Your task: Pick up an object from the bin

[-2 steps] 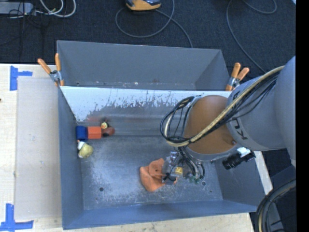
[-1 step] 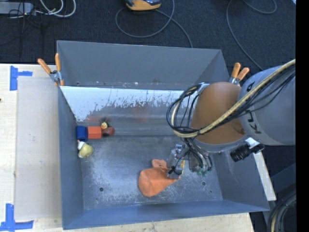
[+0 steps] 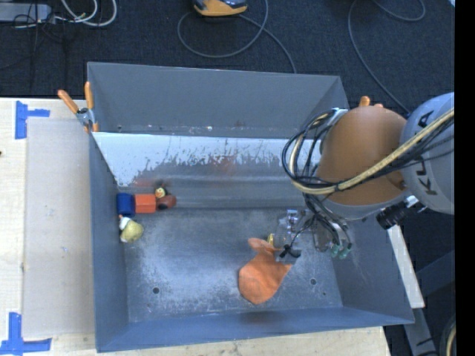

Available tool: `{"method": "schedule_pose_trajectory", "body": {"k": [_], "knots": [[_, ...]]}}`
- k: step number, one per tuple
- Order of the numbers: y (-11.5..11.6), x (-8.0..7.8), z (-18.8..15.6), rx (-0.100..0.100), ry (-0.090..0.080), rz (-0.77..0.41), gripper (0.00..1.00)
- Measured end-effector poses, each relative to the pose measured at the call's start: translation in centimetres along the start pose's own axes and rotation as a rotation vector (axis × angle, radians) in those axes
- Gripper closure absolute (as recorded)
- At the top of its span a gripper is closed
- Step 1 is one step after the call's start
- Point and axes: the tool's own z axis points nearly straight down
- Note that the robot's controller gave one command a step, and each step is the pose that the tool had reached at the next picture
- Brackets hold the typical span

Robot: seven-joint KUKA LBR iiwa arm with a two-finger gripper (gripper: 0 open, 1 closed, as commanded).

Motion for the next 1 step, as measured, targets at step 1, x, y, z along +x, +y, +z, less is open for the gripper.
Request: {"method": "schedule_pose_trajectory", "body": {"k": [1], "knots": [[1.46, -1.80, -3.05, 0.002, 0.005, 0.076, 1.00]]}}
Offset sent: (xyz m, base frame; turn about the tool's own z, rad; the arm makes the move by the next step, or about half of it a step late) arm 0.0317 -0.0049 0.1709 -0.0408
